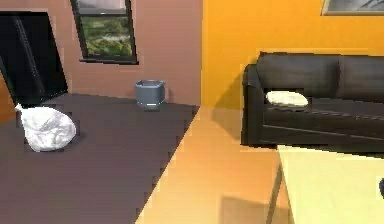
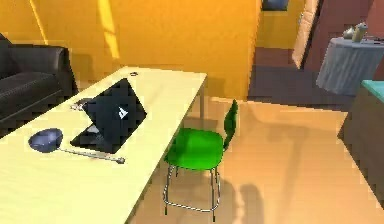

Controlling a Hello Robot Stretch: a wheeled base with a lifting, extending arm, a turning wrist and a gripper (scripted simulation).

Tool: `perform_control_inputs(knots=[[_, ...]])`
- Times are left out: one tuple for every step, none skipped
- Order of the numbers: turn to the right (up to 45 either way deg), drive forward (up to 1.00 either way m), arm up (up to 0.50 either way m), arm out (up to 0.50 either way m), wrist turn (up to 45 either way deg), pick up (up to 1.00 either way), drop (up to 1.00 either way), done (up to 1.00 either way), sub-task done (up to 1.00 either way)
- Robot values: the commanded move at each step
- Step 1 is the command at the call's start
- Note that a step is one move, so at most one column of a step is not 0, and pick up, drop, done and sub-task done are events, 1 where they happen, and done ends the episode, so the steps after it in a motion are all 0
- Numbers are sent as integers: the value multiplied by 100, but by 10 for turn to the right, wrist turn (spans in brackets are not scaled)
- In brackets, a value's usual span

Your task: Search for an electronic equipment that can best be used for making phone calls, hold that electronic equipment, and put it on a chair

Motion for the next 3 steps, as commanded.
perform_control_inputs(knots=[[-450,0,0,0,0,0,0,0,0],[-450,0,0,0,0,0,0,0,0],[-390,0,0,0,0,0,0,0,0]])
